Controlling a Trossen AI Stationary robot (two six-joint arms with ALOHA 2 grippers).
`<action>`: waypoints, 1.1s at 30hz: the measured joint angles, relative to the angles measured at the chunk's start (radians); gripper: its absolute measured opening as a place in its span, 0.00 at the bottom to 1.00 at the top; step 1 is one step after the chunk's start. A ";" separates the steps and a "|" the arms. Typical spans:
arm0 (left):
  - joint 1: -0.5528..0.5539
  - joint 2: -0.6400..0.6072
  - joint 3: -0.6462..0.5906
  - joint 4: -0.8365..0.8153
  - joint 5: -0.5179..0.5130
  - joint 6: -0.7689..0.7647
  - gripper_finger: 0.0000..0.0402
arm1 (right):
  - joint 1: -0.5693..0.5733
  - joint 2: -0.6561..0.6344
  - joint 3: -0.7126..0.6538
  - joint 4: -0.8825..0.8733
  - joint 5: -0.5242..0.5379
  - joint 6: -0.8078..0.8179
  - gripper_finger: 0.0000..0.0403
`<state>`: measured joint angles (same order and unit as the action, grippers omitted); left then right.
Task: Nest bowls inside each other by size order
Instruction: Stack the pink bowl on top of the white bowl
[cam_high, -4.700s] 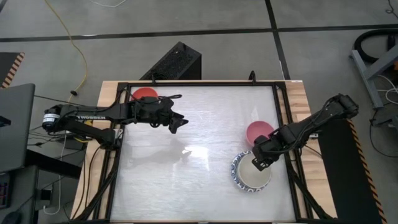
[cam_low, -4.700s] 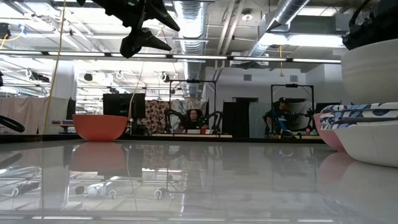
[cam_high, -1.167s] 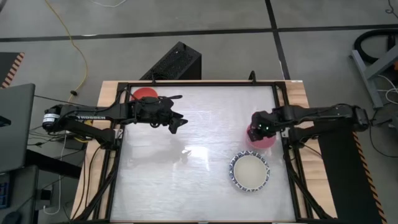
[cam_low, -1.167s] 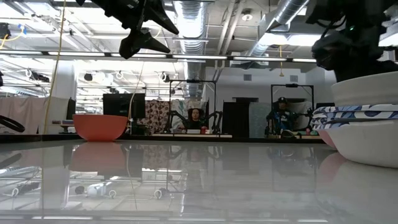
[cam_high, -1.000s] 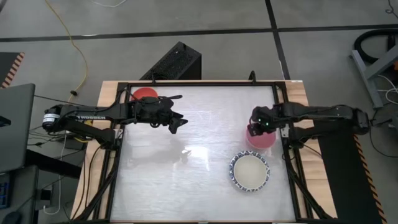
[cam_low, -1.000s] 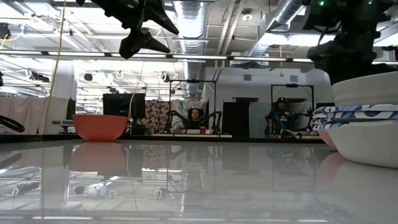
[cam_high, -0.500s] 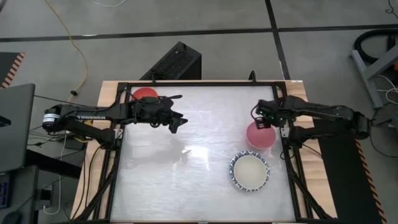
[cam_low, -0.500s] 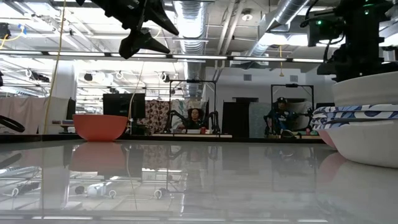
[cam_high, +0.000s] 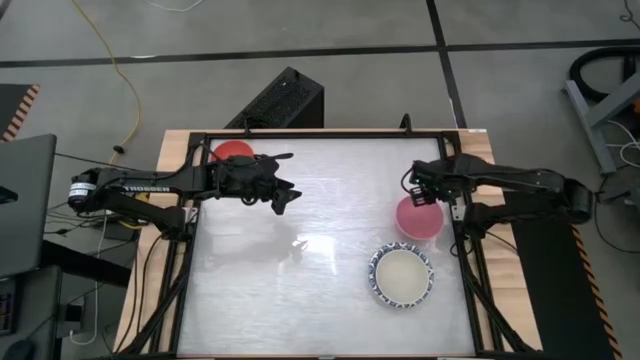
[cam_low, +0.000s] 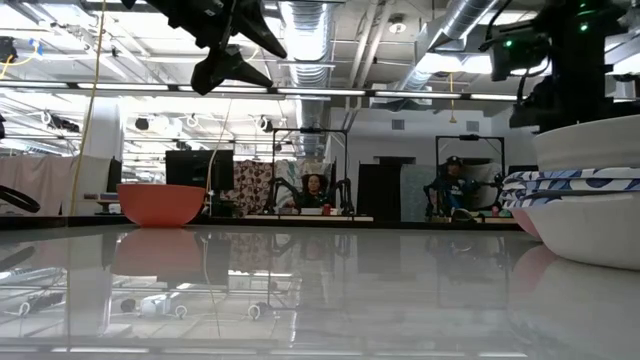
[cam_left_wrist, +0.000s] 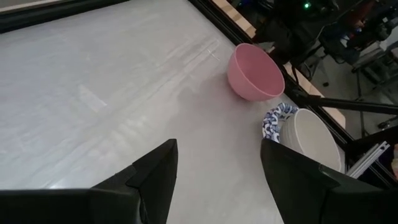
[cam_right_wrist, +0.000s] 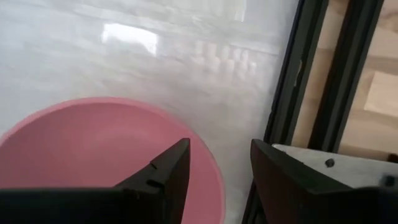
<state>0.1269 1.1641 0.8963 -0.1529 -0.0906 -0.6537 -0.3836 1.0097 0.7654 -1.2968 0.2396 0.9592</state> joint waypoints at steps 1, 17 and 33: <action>0.000 0.000 0.000 -0.001 0.000 0.000 0.55 | 0.000 0.014 0.000 0.000 0.003 -0.017 0.47; 0.000 0.000 0.000 -0.044 -0.002 0.000 0.55 | -0.052 0.116 0.000 0.039 -0.032 -0.247 0.47; 0.000 0.000 0.000 -0.045 -0.004 0.010 0.55 | -0.049 0.064 0.060 0.051 -0.053 -0.379 0.47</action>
<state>0.1272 1.1645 0.8963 -0.1974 -0.0944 -0.6440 -0.4330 1.0733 0.8253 -1.2453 0.1866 0.5800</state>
